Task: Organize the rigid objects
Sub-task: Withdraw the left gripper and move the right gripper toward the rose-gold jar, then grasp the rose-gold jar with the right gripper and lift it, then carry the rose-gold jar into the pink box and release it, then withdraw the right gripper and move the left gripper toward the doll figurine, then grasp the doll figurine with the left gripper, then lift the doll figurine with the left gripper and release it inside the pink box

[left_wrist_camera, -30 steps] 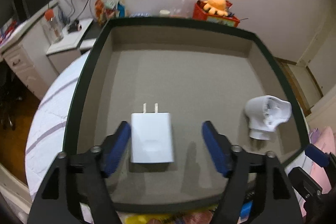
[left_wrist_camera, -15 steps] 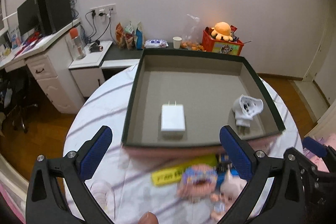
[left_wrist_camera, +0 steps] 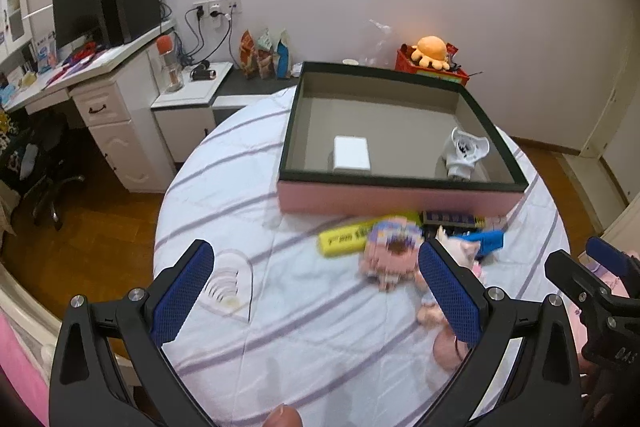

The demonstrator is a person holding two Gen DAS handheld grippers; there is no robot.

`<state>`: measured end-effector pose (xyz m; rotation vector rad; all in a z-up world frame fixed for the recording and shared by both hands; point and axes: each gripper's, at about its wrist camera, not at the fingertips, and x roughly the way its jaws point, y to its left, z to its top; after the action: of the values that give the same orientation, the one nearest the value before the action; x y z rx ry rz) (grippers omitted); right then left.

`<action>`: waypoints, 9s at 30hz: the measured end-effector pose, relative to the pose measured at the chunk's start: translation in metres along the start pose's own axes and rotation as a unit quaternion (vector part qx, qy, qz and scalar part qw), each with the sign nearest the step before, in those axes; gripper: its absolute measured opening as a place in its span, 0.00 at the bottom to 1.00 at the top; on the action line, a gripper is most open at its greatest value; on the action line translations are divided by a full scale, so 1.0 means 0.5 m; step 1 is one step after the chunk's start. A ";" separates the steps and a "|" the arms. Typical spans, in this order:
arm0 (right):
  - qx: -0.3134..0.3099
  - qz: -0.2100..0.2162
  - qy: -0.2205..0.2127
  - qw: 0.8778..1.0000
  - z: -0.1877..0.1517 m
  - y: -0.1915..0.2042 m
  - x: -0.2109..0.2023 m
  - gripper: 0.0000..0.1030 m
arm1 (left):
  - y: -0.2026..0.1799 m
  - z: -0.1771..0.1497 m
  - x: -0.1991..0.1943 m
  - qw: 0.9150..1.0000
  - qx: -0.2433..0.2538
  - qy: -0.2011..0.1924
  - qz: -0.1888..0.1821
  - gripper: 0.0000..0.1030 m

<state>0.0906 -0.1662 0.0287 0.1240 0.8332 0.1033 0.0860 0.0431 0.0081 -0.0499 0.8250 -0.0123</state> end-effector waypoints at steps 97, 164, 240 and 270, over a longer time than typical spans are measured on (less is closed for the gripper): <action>-0.097 0.030 0.119 0.988 0.163 0.114 0.354 0.49 | 0.076 0.131 0.227 0.997 -0.044 0.034 0.046 1.00; 0.034 0.000 0.008 0.999 0.011 -0.074 0.032 1.00 | -0.026 -0.055 0.089 0.998 -0.005 0.068 0.014 1.00; 0.063 -0.022 0.030 0.997 0.001 -0.140 0.063 1.00 | -0.150 -0.055 0.108 0.987 0.000 0.061 -0.150 0.68; 0.049 -0.015 0.035 0.998 0.010 -0.105 0.070 1.00 | -0.108 -0.015 0.076 0.990 -0.017 0.021 -0.138 0.68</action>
<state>0.1198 -0.2133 -0.0013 0.2012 0.9101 0.0382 0.1067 -0.0125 -0.0219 -0.1958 0.8558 -0.2614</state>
